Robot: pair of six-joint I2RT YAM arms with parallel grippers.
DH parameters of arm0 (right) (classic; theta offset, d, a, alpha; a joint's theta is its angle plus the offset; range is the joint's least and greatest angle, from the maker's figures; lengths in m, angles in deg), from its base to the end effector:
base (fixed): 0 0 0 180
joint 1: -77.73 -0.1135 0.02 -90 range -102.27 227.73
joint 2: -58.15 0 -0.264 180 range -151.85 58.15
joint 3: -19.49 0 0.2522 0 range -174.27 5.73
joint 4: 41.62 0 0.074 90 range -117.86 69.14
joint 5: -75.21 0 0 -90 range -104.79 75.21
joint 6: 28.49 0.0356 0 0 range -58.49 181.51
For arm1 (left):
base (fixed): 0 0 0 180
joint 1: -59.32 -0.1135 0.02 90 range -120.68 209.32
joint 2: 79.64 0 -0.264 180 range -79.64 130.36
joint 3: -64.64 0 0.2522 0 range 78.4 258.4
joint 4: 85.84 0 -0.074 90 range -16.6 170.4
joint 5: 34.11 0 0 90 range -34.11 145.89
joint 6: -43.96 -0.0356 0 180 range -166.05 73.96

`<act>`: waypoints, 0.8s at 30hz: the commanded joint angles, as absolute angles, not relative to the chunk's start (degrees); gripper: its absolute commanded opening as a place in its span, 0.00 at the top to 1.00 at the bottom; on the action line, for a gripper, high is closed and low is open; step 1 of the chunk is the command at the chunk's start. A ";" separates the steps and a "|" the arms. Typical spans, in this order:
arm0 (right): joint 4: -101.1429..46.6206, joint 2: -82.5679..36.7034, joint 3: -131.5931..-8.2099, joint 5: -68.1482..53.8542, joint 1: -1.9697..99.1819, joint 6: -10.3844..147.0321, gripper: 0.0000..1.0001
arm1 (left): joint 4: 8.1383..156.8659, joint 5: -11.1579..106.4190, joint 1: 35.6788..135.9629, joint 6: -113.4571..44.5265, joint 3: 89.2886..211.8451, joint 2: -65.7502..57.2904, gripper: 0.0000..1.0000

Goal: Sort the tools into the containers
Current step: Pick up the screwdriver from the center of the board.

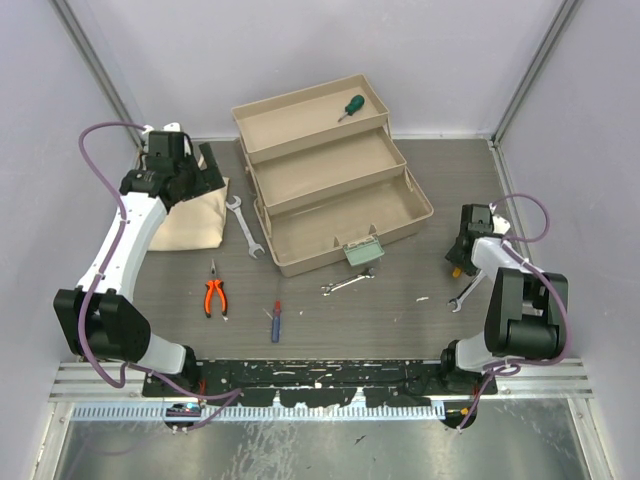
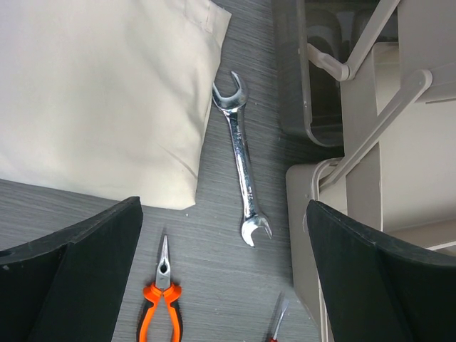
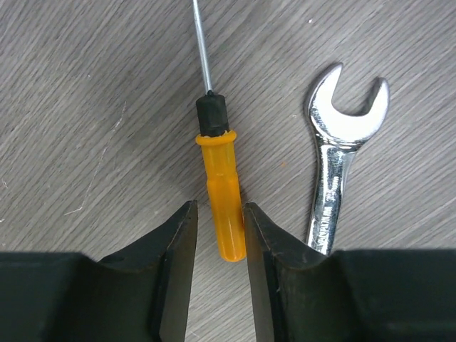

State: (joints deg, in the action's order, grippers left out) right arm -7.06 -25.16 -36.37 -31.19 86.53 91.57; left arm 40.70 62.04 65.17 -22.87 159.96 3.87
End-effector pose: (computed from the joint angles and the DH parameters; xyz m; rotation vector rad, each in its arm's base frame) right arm 0.2592 -0.0503 0.1639 0.9531 2.4212 -0.2487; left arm 0.3175 -0.0287 0.3547 -0.4004 2.2614 -0.1388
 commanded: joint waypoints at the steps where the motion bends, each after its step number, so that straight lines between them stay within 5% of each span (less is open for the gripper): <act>1: -9.58 -25.87 -35.74 -30.56 86.70 91.07 0.63 | 41.81 60.74 64.46 -22.28 161.49 2.82 0.00; 8: -10.33 -27.46 -35.02 -30.39 86.70 91.38 0.66 | 41.90 60.56 64.42 -22.22 161.45 3.07 0.00; 12: -10.53 -27.26 -34.82 -30.00 86.79 91.88 0.77 | 41.84 60.66 64.42 -22.21 161.43 3.05 0.00; 24: -8.56 -9.75 -37.87 -34.01 86.79 91.87 0.94 | 41.60 60.29 64.24 -21.86 161.53 3.44 0.00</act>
